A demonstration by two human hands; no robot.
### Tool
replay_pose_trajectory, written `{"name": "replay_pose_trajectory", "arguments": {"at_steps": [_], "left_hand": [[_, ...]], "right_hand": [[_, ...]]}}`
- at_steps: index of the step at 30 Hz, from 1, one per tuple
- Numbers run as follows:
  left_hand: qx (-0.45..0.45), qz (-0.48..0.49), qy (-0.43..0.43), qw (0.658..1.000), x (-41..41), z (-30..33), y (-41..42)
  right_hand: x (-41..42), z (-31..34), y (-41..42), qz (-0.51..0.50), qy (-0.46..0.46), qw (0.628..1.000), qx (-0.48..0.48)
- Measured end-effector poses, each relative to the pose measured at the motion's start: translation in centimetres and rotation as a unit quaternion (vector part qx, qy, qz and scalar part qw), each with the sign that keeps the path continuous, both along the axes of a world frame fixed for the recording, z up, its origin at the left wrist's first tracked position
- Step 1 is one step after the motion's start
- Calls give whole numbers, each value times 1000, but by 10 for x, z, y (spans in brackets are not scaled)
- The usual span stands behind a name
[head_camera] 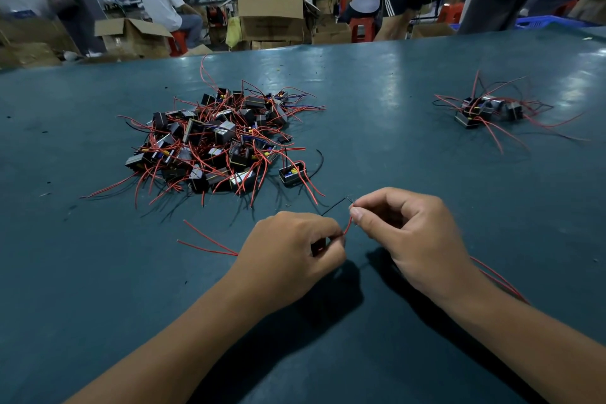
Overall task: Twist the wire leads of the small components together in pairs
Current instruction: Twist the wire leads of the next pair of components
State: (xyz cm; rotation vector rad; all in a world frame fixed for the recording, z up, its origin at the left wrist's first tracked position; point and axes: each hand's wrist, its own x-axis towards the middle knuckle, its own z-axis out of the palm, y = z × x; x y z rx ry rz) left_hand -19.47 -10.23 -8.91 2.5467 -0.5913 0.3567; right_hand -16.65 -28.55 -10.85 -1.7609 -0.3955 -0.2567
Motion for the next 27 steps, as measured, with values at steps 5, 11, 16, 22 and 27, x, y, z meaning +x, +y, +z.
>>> {"name": "replay_pose_trajectory", "arguments": {"at_steps": [5,11,16,22,27], "left_hand": [[-76,-3,-53,996,2,1,-4],[-152,4,-61,987,6,-5,-7],[-164,5,-77,983,7,-6,-4],[-154,1,-88,984,7,-7,-4],[-157,-2,-97,983,7,-6,-3]], "right_hand": [[0,3,-1,11,1,1000,9],[0,5,-3,13,7,1000,-9],[1,4,-5,25,30,999,11],[2,2,-3,29,41,998,46],[0,2,-3,33,20,999,29]]}}
